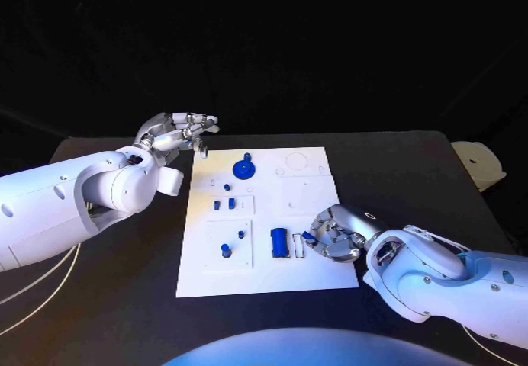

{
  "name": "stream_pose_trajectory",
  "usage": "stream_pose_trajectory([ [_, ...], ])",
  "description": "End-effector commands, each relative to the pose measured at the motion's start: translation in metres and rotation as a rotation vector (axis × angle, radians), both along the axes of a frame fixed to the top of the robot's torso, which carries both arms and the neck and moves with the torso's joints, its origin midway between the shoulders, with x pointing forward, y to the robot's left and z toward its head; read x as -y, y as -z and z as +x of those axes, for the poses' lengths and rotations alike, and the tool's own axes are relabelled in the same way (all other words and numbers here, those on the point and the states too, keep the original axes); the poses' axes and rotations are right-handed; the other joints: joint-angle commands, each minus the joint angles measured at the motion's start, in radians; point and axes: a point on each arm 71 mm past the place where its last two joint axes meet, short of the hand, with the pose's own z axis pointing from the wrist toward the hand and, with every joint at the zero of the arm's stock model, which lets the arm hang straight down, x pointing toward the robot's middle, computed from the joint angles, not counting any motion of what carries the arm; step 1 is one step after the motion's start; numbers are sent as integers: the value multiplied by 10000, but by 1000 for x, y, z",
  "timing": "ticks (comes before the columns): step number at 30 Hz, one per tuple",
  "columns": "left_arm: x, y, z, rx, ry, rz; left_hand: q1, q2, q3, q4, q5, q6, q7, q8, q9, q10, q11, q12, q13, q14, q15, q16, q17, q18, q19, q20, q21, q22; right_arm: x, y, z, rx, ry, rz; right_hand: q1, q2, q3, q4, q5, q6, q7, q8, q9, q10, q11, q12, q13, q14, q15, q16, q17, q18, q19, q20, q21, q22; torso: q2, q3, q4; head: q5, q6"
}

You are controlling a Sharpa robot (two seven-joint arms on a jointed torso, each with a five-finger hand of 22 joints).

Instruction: Assemble the parts on the task board

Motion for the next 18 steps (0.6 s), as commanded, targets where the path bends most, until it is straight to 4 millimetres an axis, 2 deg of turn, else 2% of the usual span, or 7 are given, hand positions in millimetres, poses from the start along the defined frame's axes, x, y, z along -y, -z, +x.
stream_pose_trajectory([
  [1,3,-1,-1,58,172,-85,9,3,43,-17,-12,-70,-14,34,15,-71,-10,52,14,-68,17,61,5,56,-56,23,-25,-10,-2,4,1,-479,232,169,-183,-1,163,-224,23,165,-137,362,402,414,-5,75,1768,1036,2,38,2600,-142,1046,-38,45,2633,4,5,4,22,10],
  [7,3,-1,-1,56,178,-86,9,3,43,-17,-12,-70,-14,34,15,-71,-10,52,14,-68,17,61,5,56,-56,23,-25,-10,-8,8,4,-681,126,114,-512,6,-1,-88,-16,257,-161,388,403,468,-22,217,1845,1039,-10,46,2615,-142,1046,-50,45,2633,8,11,-7,37,2],
  [9,3,-1,-1,55,181,-87,9,3,43,-17,-12,-70,-14,34,15,-71,-10,52,14,-68,17,61,5,56,-56,23,-25,-10,-9,9,4,-718,101,105,-729,-6,-185,-3,264,303,-177,404,404,486,-37,264,1874,1039,-24,46,2616,-142,1046,-63,45,2633,7,8,-18,46,-4],
  [18,3,-1,-1,48,184,-86,9,3,43,-17,-12,-70,-14,34,15,-71,-10,52,14,-68,17,61,5,56,-56,23,-25,-10,-14,10,4,-766,4,143,-989,16,-444,161,197,364,-186,425,401,535,-41,390,1943,1037,-30,41,2606,-142,1046,-72,45,2633,3,13,-10,54,-29],
])
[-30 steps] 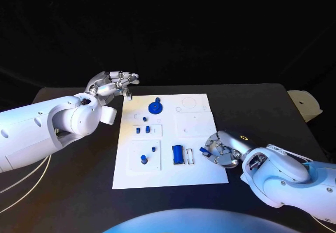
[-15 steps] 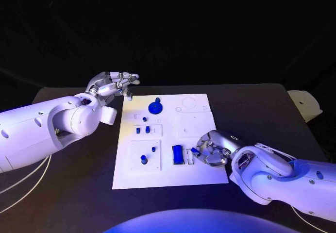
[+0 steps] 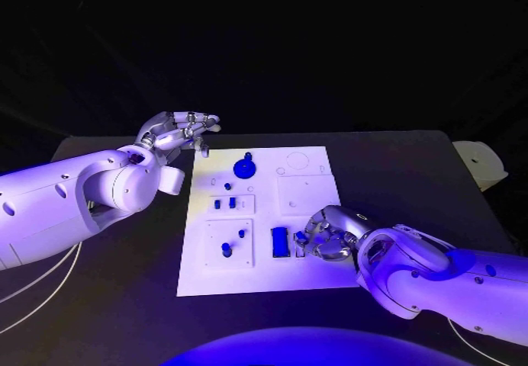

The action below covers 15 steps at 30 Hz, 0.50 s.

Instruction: Assemble the parts on the task board

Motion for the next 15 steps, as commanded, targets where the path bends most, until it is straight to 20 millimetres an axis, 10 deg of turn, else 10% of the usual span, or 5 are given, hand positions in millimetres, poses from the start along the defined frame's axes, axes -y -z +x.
stream_pose_trajectory([
  [1,2,-1,-1,51,172,-82,9,2,43,-17,-13,-70,-14,35,16,-71,-10,52,15,-68,17,61,4,55,-56,23,-25,-10,-1,2,-1,-205,-77,-98,-127,-12,-76,6,-57,296,-225,18,-26,549,-42,91,1965,1040,-30,50,2625,-142,1046,-73,45,2628,-6,-3,2,10,-17],
  [15,2,-1,-1,52,158,-78,6,4,52,-19,-12,-96,-7,57,21,-109,-3,92,20,-75,22,70,-9,56,-61,25,-26,-13,-4,3,-1,-338,-260,-224,-495,19,-596,266,144,401,-256,59,-47,619,-70,262,2062,1042,-57,54,2634,-142,1046,-98,45,2628,-14,-18,6,15,-69],
])
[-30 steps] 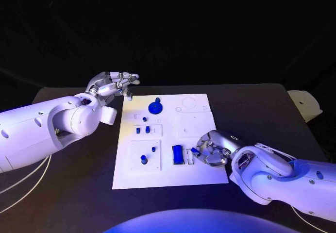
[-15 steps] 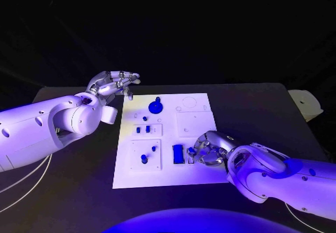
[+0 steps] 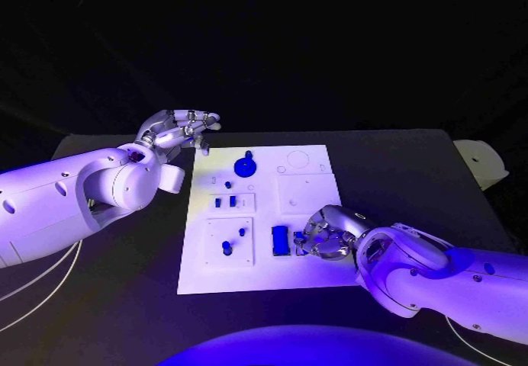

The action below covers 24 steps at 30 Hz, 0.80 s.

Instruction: Assemble the parts on the task board

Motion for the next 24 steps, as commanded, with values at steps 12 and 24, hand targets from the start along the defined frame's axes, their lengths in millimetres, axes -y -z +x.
stream_pose_trajectory([
  [12,2,-1,-1,52,153,-76,-3,7,52,-12,-12,-95,-9,72,14,-63,1,34,8,-81,25,33,-20,58,-68,28,-35,-25,-1,3,0,-162,-162,-248,-700,32,-731,60,-20,25,52,-19,-87,596,-50,-2,2048,1038,-42,45,2616,-142,1046,-91,45,2630,0,-2,3,-6,-8],
  [24,2,-1,-1,48,148,-72,-3,7,52,-12,-12,-95,-9,72,14,-63,1,34,8,-81,25,33,-20,58,-68,28,-35,-25,1,3,1,-71,-133,-269,-1049,66,-1195,69,-330,3,52,-53,-138,559,-43,-98,2012,1033,-36,33,2591,-142,1046,-83,45,2630,-3,12,-3,-14,-11],
])
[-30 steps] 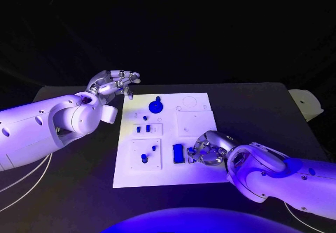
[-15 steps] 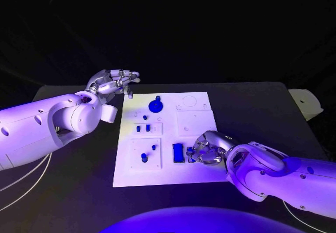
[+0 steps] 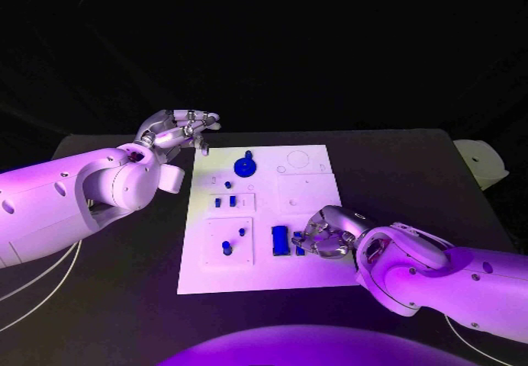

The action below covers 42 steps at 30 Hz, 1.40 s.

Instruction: Assemble the parts on the task board

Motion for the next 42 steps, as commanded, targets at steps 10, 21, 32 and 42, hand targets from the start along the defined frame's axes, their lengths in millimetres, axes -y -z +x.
stream_pose_trajectory([
  [10,2,-1,0,58,148,-75,-3,7,52,-12,-12,-58,27,29,17,-63,1,35,10,-45,-11,33,-5,57,-68,28,-35,-13,6,-5,-5,279,-310,140,627,-137,-261,-138,-267,-69,67,-56,-41,524,-45,-124,1980,1034,-39,37,2592,-142,1046,-85,45,2633,-11,8,-8,-5,33],
  [21,2,-1,0,58,143,-73,-3,7,52,-12,-12,-58,27,29,17,-63,1,35,10,-45,-11,33,-5,57,-68,28,-35,-13,11,-6,-13,135,-822,330,1089,-294,-715,-38,-1081,-68,98,-60,-91,497,-17,-193,1957,1040,-11,49,2616,-142,1046,-61,45,2633,-9,4,-17,-24,67],
  [32,1,0,0,29,139,-56,-3,7,52,-12,-12,-58,27,29,17,-63,1,35,10,-45,-11,33,-5,57,-68,28,-35,-13,13,-4,-13,-21,-905,201,1107,-238,-792,-32,-1180,-49,91,-49,-97,501,-19,-186,1961,1041,-10,53,2624,-142,1046,-58,45,2633,12,-5,-1,-25,59],
  [42,1,0,0,23,144,-56,-3,7,52,-12,-12,-58,27,29,17,-63,1,35,10,-45,-11,33,-5,57,-68,28,-35,-13,11,3,-8,-94,-913,-30,1311,-138,-810,-68,-1197,-41,73,-40,-105,497,-36,-196,1958,1041,-22,53,2624,-142,1046,-63,45,2633,9,2,11,-36,33],
])
